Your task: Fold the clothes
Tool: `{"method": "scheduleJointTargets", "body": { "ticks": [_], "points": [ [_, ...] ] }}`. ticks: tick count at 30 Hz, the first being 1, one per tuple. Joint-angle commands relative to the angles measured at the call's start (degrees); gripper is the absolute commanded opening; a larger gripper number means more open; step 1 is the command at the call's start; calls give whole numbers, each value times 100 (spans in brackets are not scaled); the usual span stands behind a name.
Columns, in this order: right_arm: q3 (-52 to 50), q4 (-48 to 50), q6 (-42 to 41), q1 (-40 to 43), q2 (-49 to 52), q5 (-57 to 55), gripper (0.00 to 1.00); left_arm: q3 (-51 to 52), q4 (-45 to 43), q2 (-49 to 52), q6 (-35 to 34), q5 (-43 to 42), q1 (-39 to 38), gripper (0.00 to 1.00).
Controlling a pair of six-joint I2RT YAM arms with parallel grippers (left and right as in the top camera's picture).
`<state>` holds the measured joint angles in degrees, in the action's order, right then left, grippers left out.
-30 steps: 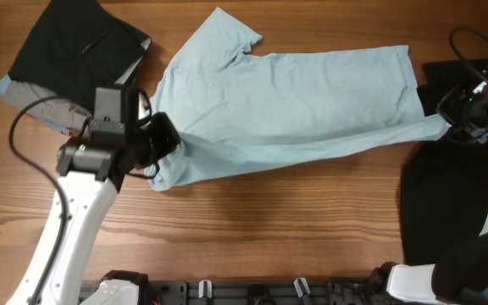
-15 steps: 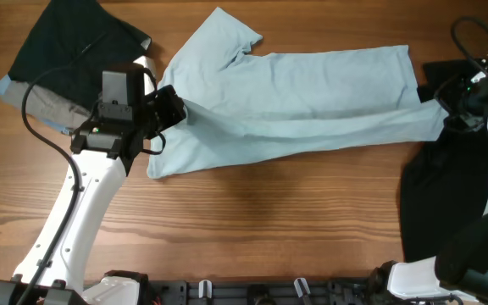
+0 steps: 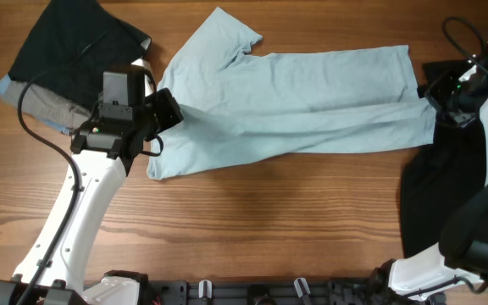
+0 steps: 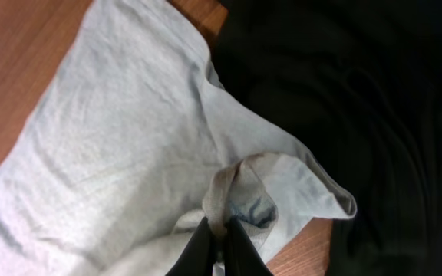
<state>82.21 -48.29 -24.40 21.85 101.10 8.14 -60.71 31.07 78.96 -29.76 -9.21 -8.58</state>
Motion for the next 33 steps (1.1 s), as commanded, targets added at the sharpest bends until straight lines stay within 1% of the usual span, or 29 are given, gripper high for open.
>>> {"method": "scheduleJointTargets", "body": {
  "ticks": [1,4,5,6,7,8,9,11,13,16,19,22,25,29,30,32,33],
  "points": [
    [66,166,46,-24,186,94,4,-33,-2,61,107,144,-22,13],
    [66,334,42,-31,190,94,5,-33,-4,149,109,188,-22,16],
    [66,372,44,-31,192,90,8,-33,-7,179,109,216,-20,17],
    [66,422,44,-28,195,83,23,-33,-7,205,109,278,-22,18],
    [66,470,44,-28,195,70,60,-33,-2,243,109,356,-22,23],
    [66,507,48,-28,195,70,79,-33,0,273,109,358,-20,32],
    [66,522,50,-28,195,70,85,-33,4,297,107,343,-22,39],
    [66,518,190,-28,195,72,91,-33,74,304,114,238,-22,48],
    [66,472,354,-28,195,70,94,-33,245,304,337,20,-22,54],
    [66,229,511,-28,195,70,95,-33,643,323,601,-35,-48,63],
    [66,-127,485,-31,195,101,95,-33,1154,382,756,-35,-96,65],
    [66,-625,496,-44,195,184,95,7,1593,468,931,-33,-138,65],
    [66,-907,503,-63,195,186,95,127,1681,566,1010,33,-170,65],
    [66,-1128,675,-68,195,313,95,409,1635,876,1003,352,-168,66],
    [66,-1169,688,-68,195,337,94,466,1635,962,981,435,-168,67],
    [66,-1220,704,-68,195,352,95,555,1635,1145,933,564,-166,77],
    [63,-1228,741,-68,195,376,94,575,1635,1255,841,636,-162,79]
  ]
}}
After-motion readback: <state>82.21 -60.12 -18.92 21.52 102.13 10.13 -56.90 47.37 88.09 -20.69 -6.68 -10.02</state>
